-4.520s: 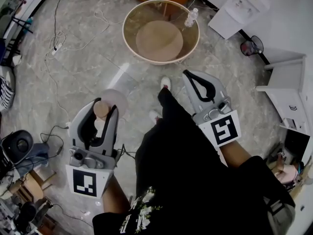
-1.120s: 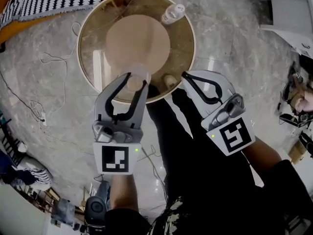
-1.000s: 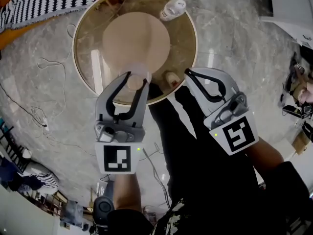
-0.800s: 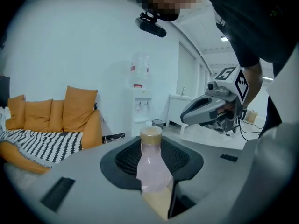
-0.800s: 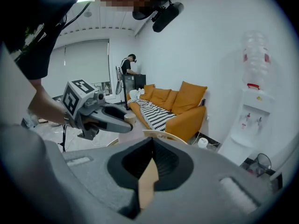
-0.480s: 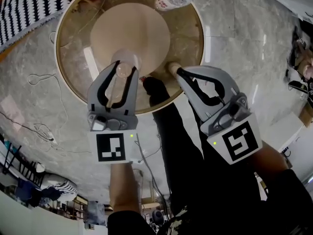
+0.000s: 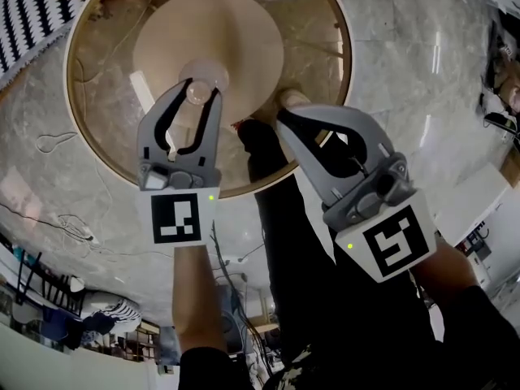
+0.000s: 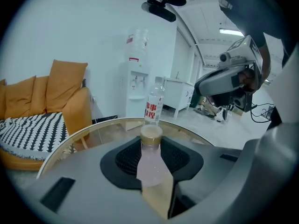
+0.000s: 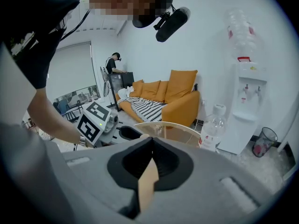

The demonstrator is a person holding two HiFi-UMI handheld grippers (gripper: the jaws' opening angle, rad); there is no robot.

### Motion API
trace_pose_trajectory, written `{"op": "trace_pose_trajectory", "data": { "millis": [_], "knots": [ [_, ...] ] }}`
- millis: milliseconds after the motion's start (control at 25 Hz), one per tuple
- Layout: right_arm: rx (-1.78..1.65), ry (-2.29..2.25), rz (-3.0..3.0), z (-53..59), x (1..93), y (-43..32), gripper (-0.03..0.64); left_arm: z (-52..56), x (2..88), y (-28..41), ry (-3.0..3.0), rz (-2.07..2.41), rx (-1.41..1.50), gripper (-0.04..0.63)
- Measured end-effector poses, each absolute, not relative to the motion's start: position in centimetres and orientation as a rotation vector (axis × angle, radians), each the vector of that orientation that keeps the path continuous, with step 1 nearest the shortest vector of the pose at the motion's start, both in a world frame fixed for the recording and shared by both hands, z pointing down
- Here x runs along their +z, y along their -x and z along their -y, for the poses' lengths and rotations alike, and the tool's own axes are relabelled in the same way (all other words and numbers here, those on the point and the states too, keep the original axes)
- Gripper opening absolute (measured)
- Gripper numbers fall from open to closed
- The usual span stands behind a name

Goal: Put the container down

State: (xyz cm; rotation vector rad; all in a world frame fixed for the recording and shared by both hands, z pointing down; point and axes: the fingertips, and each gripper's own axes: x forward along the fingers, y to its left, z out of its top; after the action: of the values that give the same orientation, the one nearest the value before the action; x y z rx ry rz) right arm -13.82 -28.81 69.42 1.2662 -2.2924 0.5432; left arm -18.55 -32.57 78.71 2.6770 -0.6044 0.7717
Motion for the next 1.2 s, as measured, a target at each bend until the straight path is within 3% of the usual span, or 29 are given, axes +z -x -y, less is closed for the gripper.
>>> {"op": "trace_pose_trajectory", "data": {
  "millis": [440, 1200],
  "knots": [
    [0.536, -1.213, 2.302, 28.3, 72.4, 15.8, -0.005, 32.8, 83.1, 20.4, -2.660, 0.653, 0.790, 0.141],
    [0.465, -1.085, 2.334, 27.9, 70.7, 18.3, -0.005, 31.7, 82.3, 22.3, -2.653, 0.820, 0.755, 0.173]
  ]
}}
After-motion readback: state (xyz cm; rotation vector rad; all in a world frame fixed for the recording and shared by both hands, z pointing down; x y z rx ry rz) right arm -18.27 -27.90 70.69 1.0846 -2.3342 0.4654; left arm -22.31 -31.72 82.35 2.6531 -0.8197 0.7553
